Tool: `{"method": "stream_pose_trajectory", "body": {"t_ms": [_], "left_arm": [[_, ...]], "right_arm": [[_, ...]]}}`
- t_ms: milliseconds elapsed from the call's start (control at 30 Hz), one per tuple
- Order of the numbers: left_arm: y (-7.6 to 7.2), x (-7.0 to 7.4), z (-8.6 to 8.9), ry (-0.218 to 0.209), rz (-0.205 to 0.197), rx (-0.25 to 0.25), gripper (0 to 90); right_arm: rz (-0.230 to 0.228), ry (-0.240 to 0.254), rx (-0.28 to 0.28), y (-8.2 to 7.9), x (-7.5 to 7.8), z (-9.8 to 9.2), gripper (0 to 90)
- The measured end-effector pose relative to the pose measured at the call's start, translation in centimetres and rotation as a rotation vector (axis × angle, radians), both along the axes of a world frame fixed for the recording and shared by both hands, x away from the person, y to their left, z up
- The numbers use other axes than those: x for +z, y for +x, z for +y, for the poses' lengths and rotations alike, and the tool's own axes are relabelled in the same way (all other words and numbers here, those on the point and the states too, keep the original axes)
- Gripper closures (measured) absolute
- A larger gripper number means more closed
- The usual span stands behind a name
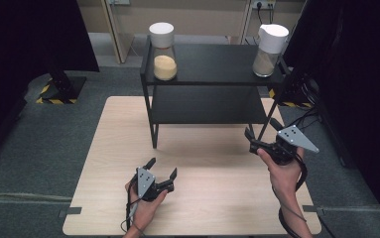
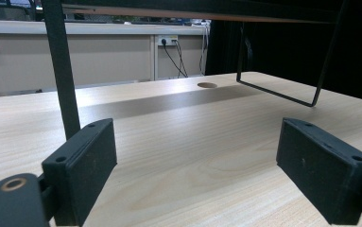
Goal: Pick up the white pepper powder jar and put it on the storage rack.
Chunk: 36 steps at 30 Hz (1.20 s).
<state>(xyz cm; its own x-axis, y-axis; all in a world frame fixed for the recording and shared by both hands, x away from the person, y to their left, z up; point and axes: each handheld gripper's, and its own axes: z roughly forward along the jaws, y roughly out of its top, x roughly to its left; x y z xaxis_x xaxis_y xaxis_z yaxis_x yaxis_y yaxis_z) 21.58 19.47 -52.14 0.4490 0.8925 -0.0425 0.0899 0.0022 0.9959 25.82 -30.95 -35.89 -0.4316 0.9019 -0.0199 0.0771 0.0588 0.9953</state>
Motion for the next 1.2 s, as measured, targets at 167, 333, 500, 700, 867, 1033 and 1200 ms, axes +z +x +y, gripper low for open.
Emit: {"method": "stream_pose_trajectory", "body": {"t_ms": [167, 333, 500, 700, 867, 1033, 1200], "left_arm": [[0.0, 0.0, 0.0, 0.0, 0.0, 0.0, 12.3], [0.0, 0.0, 0.0, 0.002, -0.001, 0.001, 12.3], [0.0, 0.0, 0.0, 0.002, -0.002, 0.001, 12.3], [0.0, 0.0, 0.0, 0.003, -0.002, 0.001, 12.3], [0.0, 0.0, 0.0, 0.002, -0.002, 0.001, 12.3], [0.0, 0.0, 0.0, 0.002, -0.002, 0.001, 12.3], [0.0, 0.0, 0.0, 0.003, -0.001, 0.001, 12.3]], "right_arm": [[0.011, 0.0, 0.007, -0.3, -0.7, -0.2, 7.4], [0.025, -0.005, 0.011, -0.7, -1.6, -0.3, 7.4], [0.041, -0.007, 0.018, -1.2, -2.5, -0.4, 7.4], [0.067, -0.008, 0.033, -1.5, -3.8, -0.6, 7.4], [0.086, -0.013, 0.037, -1.8, -4.7, -0.6, 7.4], [0.098, -0.019, 0.038, -2.2, -5.4, -0.7, 7.4], [0.117, -0.024, 0.038, -2.5, -6.3, -0.8, 7.4]]}}
